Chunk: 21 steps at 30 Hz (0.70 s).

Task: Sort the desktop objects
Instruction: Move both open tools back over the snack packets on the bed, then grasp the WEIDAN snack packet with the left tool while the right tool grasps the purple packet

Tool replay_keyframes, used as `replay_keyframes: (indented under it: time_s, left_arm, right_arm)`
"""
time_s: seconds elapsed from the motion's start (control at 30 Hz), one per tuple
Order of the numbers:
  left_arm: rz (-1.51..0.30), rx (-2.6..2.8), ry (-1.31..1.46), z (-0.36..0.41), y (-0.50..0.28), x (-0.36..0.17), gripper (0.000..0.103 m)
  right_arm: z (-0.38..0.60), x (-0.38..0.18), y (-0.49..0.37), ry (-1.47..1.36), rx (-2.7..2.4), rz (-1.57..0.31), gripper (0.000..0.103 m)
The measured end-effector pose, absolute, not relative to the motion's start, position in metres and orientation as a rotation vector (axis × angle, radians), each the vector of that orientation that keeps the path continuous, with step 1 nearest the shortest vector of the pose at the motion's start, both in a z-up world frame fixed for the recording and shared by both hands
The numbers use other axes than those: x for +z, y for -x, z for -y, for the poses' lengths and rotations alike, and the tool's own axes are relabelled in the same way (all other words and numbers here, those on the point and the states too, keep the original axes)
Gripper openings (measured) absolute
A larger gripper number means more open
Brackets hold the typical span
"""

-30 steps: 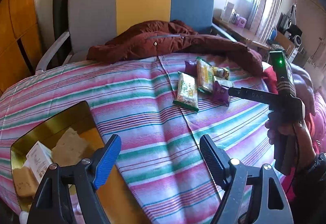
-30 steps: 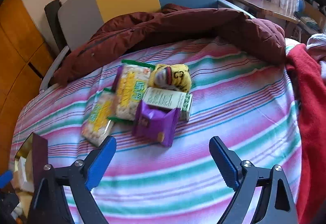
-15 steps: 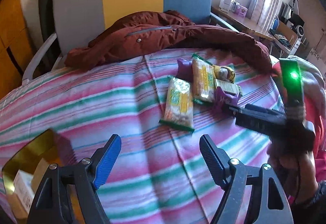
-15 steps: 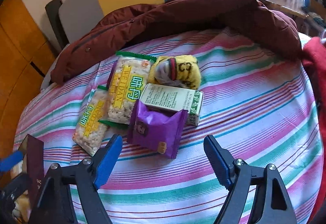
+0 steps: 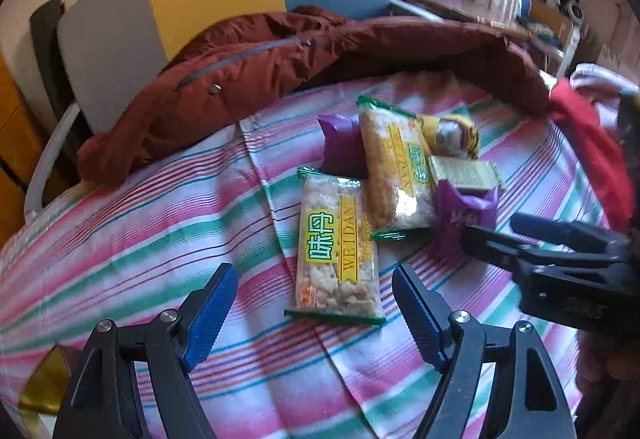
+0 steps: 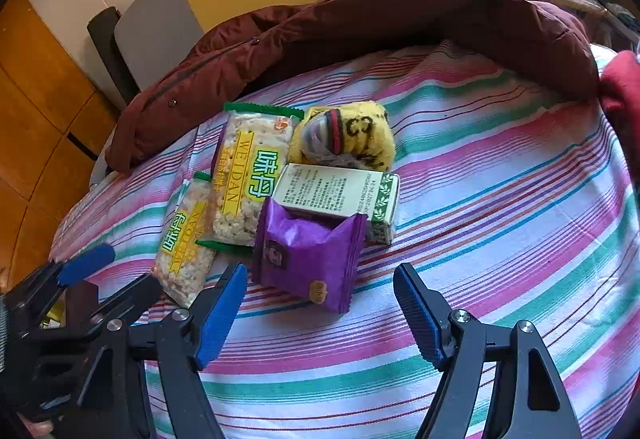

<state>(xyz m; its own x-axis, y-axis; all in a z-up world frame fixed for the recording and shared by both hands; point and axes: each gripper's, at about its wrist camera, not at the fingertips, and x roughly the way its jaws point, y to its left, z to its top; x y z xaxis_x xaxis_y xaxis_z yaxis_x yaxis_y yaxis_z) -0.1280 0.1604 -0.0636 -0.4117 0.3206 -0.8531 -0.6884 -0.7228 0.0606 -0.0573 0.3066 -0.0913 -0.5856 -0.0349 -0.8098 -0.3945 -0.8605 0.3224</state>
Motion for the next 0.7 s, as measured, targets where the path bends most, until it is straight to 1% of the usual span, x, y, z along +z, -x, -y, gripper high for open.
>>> replay_keyframes:
  time_s: [0.07, 0.23, 0.33, 0.37, 0.43, 0.47, 0.5, 0.53, 0.6, 0.7]
  left_arm:
    - [-0.551, 2.156, 1.149, -0.164, 0.130, -0.065, 0.081]
    - [-0.590, 2.128, 1.193, -0.175, 0.143, -0.080, 0.080]
    - [-0.583, 2.132, 1.210, -0.179, 0.149, -0.087, 0.078]
    - [-0.582, 2.124, 1.223, -0.180, 0.151, -0.090, 0.076]
    - [-0.559, 2.097, 1.247, -0.180, 0.154, -0.096, 0.061]
    - [-0.547, 2.106, 1.249, -0.179, 0.155, -0.097, 0.060]
    - [-0.536, 2.123, 1.239, -0.177, 0.155, -0.097, 0.053]
    - [-0.529, 2.131, 1.237, -0.175, 0.156, -0.096, 0.049]
    - [-0.496, 2.132, 1.254, -0.169, 0.158, -0.095, 0.048]
    - [-0.485, 2.146, 1.283, -0.157, 0.157, -0.094, 0.048]
  right_arm:
    - [-0.309, -0.092, 0.057, 1.307, 2.510, -0.729, 0.077]
    - [-0.312, -0.092, 0.057, 1.300, 2.512, -0.749, 0.077]
    - [-0.312, -0.091, 0.059, 1.300, 2.525, -0.744, 0.079]
    - [-0.312, -0.091, 0.060, 1.302, 2.528, -0.735, 0.081]
    - [-0.310, -0.091, 0.059, 1.299, 2.535, -0.708, 0.086]
    - [-0.310, -0.091, 0.059, 1.298, 2.542, -0.710, 0.089]
    - [-0.309, -0.090, 0.059, 1.290, 2.551, -0.711, 0.090]
    - [-0.309, -0.090, 0.059, 1.281, 2.555, -0.706, 0.090]
    - [-0.308, -0.089, 0.059, 1.269, 2.559, -0.699, 0.092]
    - [-0.306, -0.092, 0.060, 1.286, 2.547, -0.690, 0.091]
